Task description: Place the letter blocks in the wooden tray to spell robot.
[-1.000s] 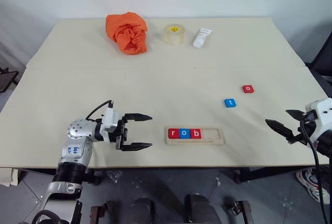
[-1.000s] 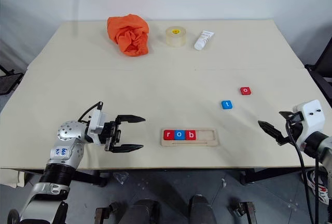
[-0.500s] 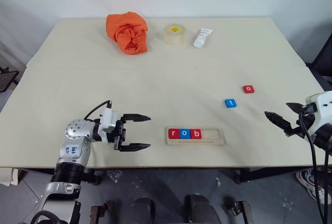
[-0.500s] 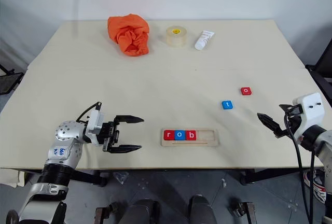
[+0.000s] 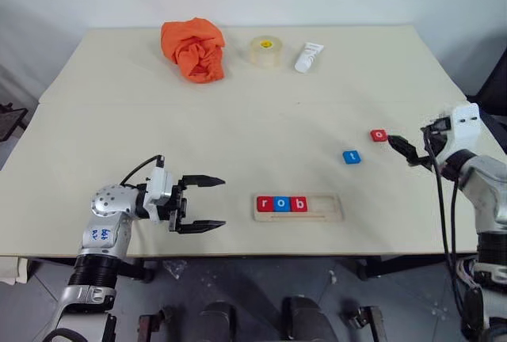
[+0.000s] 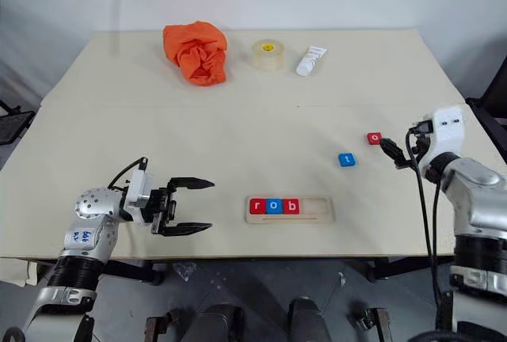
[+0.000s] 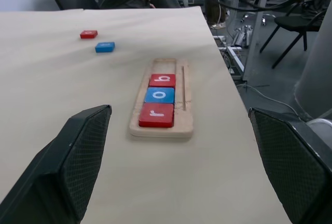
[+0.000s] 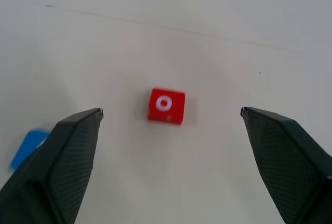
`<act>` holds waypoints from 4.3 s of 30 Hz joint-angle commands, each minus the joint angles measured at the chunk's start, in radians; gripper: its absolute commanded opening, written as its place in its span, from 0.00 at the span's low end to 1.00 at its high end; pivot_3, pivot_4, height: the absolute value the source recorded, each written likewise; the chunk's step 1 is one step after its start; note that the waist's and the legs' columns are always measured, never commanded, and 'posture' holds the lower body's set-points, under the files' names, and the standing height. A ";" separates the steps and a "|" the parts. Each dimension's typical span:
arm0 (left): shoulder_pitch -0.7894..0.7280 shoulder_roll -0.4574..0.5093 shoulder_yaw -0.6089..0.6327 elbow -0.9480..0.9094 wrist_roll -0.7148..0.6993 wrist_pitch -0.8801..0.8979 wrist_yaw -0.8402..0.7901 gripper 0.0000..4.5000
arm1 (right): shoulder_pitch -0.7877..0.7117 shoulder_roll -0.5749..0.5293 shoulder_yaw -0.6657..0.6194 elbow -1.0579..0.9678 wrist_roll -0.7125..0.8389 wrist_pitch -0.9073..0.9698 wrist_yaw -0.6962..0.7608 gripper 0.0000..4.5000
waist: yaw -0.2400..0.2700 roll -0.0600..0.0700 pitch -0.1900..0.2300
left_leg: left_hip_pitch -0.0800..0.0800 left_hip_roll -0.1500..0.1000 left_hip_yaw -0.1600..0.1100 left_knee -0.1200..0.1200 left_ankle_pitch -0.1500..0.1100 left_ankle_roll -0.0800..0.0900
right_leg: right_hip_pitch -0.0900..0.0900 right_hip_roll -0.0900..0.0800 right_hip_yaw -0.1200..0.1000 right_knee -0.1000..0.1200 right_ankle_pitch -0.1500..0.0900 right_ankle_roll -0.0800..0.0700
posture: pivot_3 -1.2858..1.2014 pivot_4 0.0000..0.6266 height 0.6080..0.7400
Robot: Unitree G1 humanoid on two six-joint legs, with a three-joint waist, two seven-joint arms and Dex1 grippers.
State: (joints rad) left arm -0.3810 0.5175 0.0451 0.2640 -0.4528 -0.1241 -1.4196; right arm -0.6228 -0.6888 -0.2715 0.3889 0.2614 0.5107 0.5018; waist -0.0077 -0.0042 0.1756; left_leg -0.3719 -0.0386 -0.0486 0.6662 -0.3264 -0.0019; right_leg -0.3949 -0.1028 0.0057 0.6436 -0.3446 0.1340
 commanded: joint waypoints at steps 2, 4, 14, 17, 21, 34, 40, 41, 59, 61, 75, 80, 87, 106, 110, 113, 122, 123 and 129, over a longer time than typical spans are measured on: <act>0.004 -0.005 0.009 -0.021 -0.016 -0.006 0.008 1.00 | -0.151 0.026 0.040 0.235 -0.085 -0.120 -0.083 0.99 | -0.004 0.000 0.000 | 0.000 0.000 0.000 -0.001 0.000 0.000 | -0.001 0.000 0.000 0.000 0.000 0.000 | 0.52 0.24 1.00; 0.009 -0.010 0.005 -0.024 -0.016 -0.006 0.010 1.00 | -0.205 0.044 0.056 0.331 -0.107 -0.168 -0.093 0.99 | -0.005 0.000 0.000 | 0.000 0.000 0.000 -0.002 0.000 0.000 | -0.001 0.000 -0.001 0.000 0.000 0.000 | 0.52 0.24 1.00; 0.032 -0.015 0.003 -0.056 -0.018 0.005 0.030 1.00 | -0.346 0.093 0.087 0.633 -0.153 -0.304 -0.122 0.99 | -0.024 0.000 0.000 | -0.002 0.001 -0.001 -0.002 0.000 0.000 | -0.001 0.000 -0.002 0.001 0.000 0.000 | 0.52 0.24 1.00; 0.047 -0.017 0.002 -0.072 -0.019 0.008 0.043 1.00 | -0.348 0.103 0.090 0.666 -0.156 -0.314 -0.115 0.99 | -0.026 0.000 0.000 | -0.002 0.001 -0.001 -0.002 0.000 0.000 | -0.001 0.000 -0.002 0.001 0.000 0.000 | 0.52 0.24 1.00; 0.061 -0.019 0.001 -0.088 -0.020 0.011 0.053 1.00 | -0.353 0.116 0.097 0.685 -0.156 -0.319 -0.095 0.99 | -0.025 0.000 0.000 | -0.002 0.001 0.000 -0.001 0.000 0.000 | -0.001 0.000 -0.002 0.000 0.000 0.000 | 0.52 0.24 1.00; 0.077 -0.018 0.006 -0.105 -0.019 0.011 0.070 1.00 | -0.355 0.147 0.099 0.703 -0.160 -0.315 -0.074 0.99 | -0.028 0.000 0.000 | -0.001 0.001 0.000 0.000 0.000 0.000 | -0.001 0.000 -0.001 0.000 0.000 0.000 | 0.52 0.24 1.00; 0.081 -0.022 0.005 -0.104 -0.016 0.004 0.074 1.00 | -0.351 0.163 0.085 0.700 -0.149 -0.285 -0.106 0.86 | -0.028 0.000 0.000 | -0.001 0.001 0.000 0.000 0.000 0.000 | -0.001 0.000 -0.001 0.001 0.000 0.000 | 0.52 0.24 1.00; 0.082 -0.023 0.004 -0.104 -0.016 0.003 0.074 1.00 | -0.348 0.167 0.083 0.697 -0.147 -0.284 -0.110 0.81 | -0.028 0.000 0.000 | -0.001 0.001 0.000 0.000 0.000 0.000 | 0.000 0.000 -0.001 0.001 0.000 0.000 | 0.52 0.24 1.00; 0.069 0.002 0.001 -0.074 -0.035 0.020 0.012 1.00 | 0.207 0.176 -0.051 -0.488 0.038 0.249 -0.236 0.33 | -0.019 0.002 -0.001 | -0.005 0.000 -0.005 -0.002 0.000 0.000 | -0.002 -0.002 -0.001 0.002 0.000 0.000 | 0.52 0.24 1.00; 0.060 0.002 -0.002 -0.063 -0.036 0.022 0.003 1.00 | 0.302 0.194 -0.074 -0.668 0.083 0.360 -0.254 0.33 | -0.019 0.002 -0.001 | -0.005 0.000 -0.005 -0.002 0.000 0.000 | -0.002 -0.002 -0.001 0.001 0.000 0.000 | 0.52 0.24 1.00; 0.016 -0.019 -0.021 -0.017 -0.031 0.029 -0.026 1.00 | 0.629 0.353 -0.128 -1.062 0.186 0.552 -0.334 0.33 | -0.017 0.002 -0.001 | -0.002 -0.001 -0.006 -0.002 0.001 0.000 | -0.001 -0.001 0.002 0.001 0.000 0.000 | 0.52 0.24 1.00; 0.016 -0.021 -0.021 -0.021 -0.030 0.030 -0.026 1.00 | 0.653 0.338 -0.125 -1.072 0.217 0.537 -0.294 0.49 | -0.017 0.002 -0.001 | -0.002 -0.002 -0.006 -0.002 0.001 0.000 | -0.001 -0.001 0.002 0.001 0.000 0.000 | 0.52 0.24 1.00; 0.023 -0.026 -0.019 -0.032 -0.029 0.033 -0.018 1.00 | 0.686 0.248 -0.118 -1.058 0.233 0.463 -0.179 1.00 | -0.017 0.002 -0.001 | -0.002 -0.002 -0.006 -0.002 0.001 0.000 | -0.001 -0.001 0.002 0.001 0.000 0.000 | 0.52 0.24 1.00; 0.038 -0.046 -0.011 -0.041 -0.024 0.006 0.015 1.00 | 0.363 -0.391 0.258 -0.386 0.017 -0.101 0.667 1.00 | -0.018 -0.001 0.001 | 0.001 0.001 0.000 -0.001 0.000 0.002 | 0.002 0.002 0.000 -0.003 0.000 0.000 | 0.52 0.24 1.00; 0.059 -0.042 -0.005 -0.063 -0.026 0.004 0.031 1.00 | 0.254 -0.378 0.336 -0.315 -0.019 -0.126 0.747 1.00 | -0.017 -0.001 0.001 | 0.001 0.001 0.000 -0.001 0.000 0.001 | 0.002 0.000 0.000 -0.003 0.000 0.000 | 0.52 0.24 1.00; 0.072 -0.039 0.000 -0.077 -0.027 0.003 0.045 1.00 | 0.220 -0.375 0.370 -0.300 -0.037 -0.123 0.776 1.00 | -0.013 -0.001 0.001 | 0.000 0.001 -0.001 -0.001 0.000 0.001 | 0.002 -0.001 -0.001 -0.004 0.000 0.000 | 0.52 0.24 1.00; 0.103 -0.030 0.010 -0.106 -0.030 0.000 0.073 1.00 | 0.177 -0.366 0.409 -0.297 -0.083 -0.095 0.790 0.46 | 0.006 0.000 0.001 | 0.000 0.000 -0.001 -0.001 0.000 0.001 | 0.002 -0.002 -0.001 -0.006 0.000 0.000 | 0.52 0.24 1.00; 0.104 -0.029 0.010 -0.107 -0.030 -0.001 0.075 1.00 | 0.176 -0.365 0.410 -0.299 -0.087 -0.097 0.790 0.38 | 0.006 0.000 0.001 | 0.000 0.000 -0.001 -0.001 0.000 0.001 | 0.002 -0.002 -0.002 -0.006 0.000 0.000 | 0.52 0.24 1.00; 0.107 -0.030 0.009 -0.110 -0.030 -0.006 0.082 1.00 | 0.175 -0.361 0.402 -0.311 -0.090 -0.099 0.786 0.31 | 0.007 0.000 0.001 | 0.000 0.000 -0.001 -0.001 0.000 0.001 | 0.002 -0.002 -0.002 -0.006 0.000 0.000 | 0.52 0.24 1.00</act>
State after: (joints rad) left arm -0.2812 0.4800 0.0358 0.1905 -0.4676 -0.1137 -1.3420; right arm -0.4327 -1.0516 0.1493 0.0970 0.1764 0.4152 1.2896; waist -0.0011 -0.0047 0.1763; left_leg -0.3722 -0.0383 -0.0492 0.6650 -0.3268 -0.0013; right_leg -0.3931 -0.1044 0.0034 0.6373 -0.3443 0.1342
